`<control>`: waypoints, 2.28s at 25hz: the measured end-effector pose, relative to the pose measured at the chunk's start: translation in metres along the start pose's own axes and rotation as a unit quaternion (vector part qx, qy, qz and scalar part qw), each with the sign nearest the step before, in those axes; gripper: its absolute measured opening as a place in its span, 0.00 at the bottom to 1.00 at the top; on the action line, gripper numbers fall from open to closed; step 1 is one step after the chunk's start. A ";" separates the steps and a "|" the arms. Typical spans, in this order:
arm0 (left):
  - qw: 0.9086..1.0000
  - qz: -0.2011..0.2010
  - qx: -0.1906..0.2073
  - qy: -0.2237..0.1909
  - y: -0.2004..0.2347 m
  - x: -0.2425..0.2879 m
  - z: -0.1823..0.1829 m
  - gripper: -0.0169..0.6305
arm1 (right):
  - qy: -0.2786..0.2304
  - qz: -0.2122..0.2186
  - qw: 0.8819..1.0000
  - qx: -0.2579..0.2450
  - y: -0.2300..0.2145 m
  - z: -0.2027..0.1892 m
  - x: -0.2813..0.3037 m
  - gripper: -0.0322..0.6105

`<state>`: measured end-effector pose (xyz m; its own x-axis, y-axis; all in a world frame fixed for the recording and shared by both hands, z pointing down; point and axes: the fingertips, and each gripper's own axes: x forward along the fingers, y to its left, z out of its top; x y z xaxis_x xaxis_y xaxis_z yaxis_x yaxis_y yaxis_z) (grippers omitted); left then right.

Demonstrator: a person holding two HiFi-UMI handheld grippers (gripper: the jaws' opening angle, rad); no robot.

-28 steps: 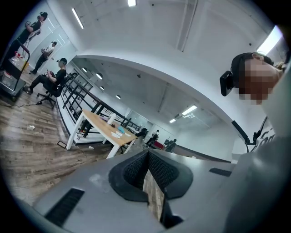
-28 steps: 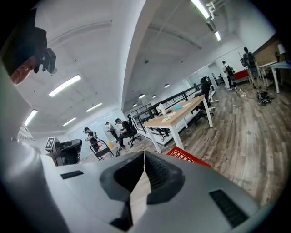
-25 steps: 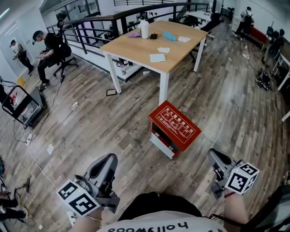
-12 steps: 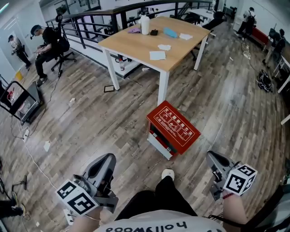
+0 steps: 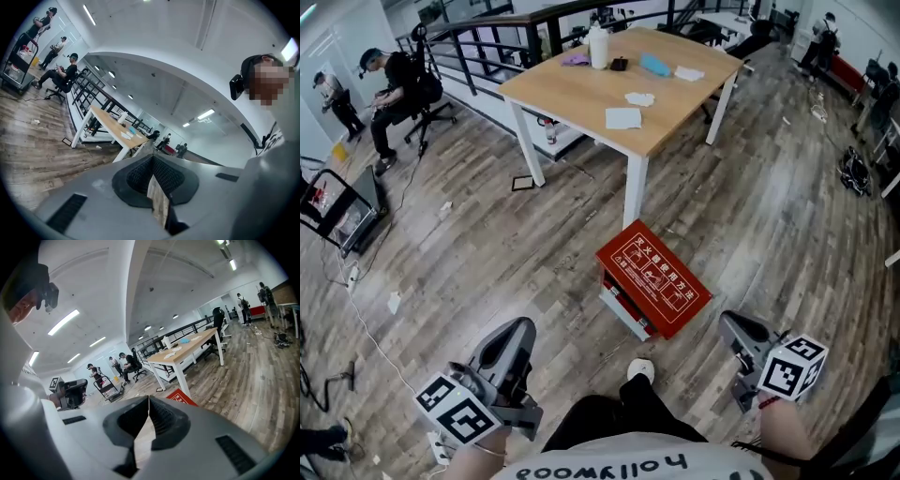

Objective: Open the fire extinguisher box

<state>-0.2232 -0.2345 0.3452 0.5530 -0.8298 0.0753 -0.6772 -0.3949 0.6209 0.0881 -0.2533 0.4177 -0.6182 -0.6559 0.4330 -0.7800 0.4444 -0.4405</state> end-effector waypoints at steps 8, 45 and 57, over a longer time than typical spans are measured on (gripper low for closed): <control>1.000 0.009 -0.015 -0.022 0.004 0.054 0.016 0.04 | 0.001 0.013 1.000 -0.013 -0.040 0.050 0.022 0.07; 0.917 0.063 -0.284 0.272 0.222 0.287 -0.357 0.58 | 0.130 -0.060 0.988 0.062 -0.179 -0.073 0.045 0.07; 0.915 0.018 -0.316 0.251 0.209 0.298 -0.349 0.38 | 0.118 -0.066 0.988 0.072 -0.188 -0.068 0.047 0.07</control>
<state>-0.0304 -0.4267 0.7695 0.7969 -0.4893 0.3544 -0.3704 0.0678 0.9264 0.1990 -0.3268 0.5744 -0.5308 -0.5349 0.6573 -0.8439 0.2627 -0.4677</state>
